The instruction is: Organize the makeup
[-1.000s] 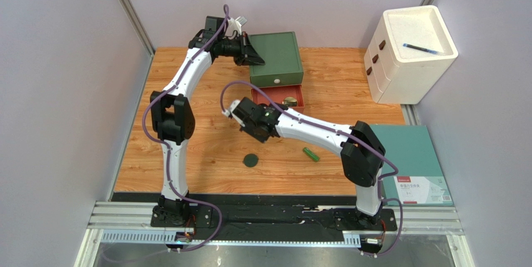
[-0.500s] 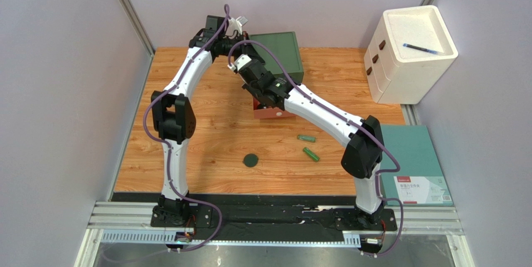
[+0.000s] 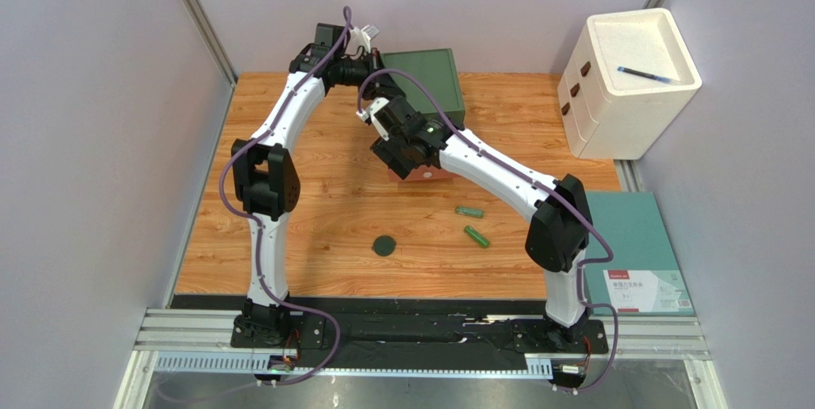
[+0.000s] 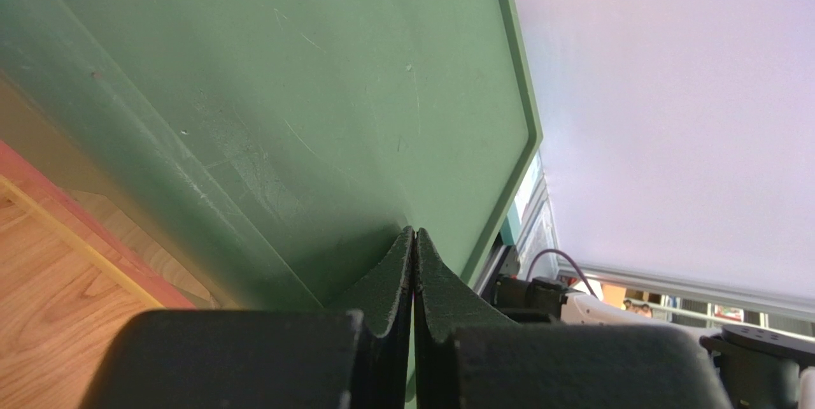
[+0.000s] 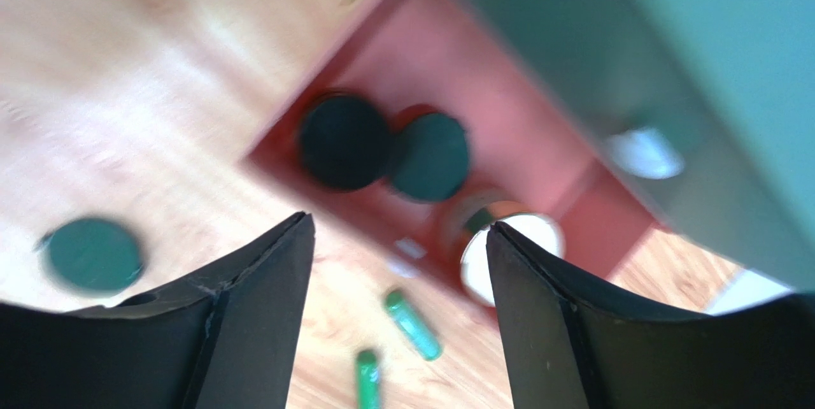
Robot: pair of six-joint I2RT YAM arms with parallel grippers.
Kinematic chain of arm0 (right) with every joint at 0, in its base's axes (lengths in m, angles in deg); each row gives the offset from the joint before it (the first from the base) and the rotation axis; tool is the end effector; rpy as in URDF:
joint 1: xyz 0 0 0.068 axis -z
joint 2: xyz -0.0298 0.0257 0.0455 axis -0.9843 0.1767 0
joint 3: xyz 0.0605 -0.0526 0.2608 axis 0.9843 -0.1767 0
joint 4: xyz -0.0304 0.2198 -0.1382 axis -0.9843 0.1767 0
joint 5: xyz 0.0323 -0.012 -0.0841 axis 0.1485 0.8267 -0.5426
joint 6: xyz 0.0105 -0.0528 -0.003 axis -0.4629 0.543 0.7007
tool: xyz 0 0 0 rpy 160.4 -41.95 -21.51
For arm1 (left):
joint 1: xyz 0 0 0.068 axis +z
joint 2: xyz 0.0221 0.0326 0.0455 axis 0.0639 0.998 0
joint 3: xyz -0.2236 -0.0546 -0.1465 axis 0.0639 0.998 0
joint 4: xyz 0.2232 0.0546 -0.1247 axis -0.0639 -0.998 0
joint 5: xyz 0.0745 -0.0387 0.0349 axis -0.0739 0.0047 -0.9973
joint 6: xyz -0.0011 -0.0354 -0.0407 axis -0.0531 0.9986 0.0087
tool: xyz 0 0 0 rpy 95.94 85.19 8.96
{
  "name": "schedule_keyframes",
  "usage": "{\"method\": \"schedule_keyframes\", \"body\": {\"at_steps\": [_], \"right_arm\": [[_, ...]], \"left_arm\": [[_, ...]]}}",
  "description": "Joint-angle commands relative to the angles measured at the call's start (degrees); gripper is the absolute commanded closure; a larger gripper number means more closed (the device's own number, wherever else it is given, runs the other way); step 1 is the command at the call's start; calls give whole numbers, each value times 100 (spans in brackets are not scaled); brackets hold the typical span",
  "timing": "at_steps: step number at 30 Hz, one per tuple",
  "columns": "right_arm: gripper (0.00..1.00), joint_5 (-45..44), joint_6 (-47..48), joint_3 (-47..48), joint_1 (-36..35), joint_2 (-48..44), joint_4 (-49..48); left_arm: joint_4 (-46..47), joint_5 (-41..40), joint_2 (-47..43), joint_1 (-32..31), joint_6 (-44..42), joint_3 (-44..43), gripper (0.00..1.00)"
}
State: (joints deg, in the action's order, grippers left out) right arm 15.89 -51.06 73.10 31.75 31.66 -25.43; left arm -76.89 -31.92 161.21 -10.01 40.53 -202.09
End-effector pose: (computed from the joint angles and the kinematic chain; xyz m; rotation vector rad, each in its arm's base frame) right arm 0.2967 0.3141 0.3036 -1.1004 2.2288 -0.1145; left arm 0.4808 -0.1456 0.3099 0.1486 2.3384 -1.4226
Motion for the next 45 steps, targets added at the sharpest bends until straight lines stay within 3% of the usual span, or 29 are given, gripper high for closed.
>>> {"method": "schedule_keyframes", "body": {"at_steps": [1,7,14,26,29,30,33,45], "right_arm": [[31,949,241,-615,-439,-714,-271],[32,1679,321,-1126,-923,-469,-183],[32,2408,312,-864,-1239,339,-8],[36,2304,101,-792,-1283,1403,-25],[65,2382,127,-898,-1283,1517,10],[85,2391,136,-898,-1283,1561,54],[99,2207,92,-986,-1283,1553,98],[100,863,-144,-749,-906,-125,-358]], "left_arm": [[-841,-846,433,75,-481,168,100],[-849,-846,451,84,-481,177,100],[-867,-837,451,84,-507,212,100],[-797,-846,363,102,-507,423,100],[-762,-838,381,110,-472,414,100],[-753,-837,372,119,-464,405,100],[-753,-837,381,119,-463,370,100],[-779,-837,381,137,-472,370,100]]}}
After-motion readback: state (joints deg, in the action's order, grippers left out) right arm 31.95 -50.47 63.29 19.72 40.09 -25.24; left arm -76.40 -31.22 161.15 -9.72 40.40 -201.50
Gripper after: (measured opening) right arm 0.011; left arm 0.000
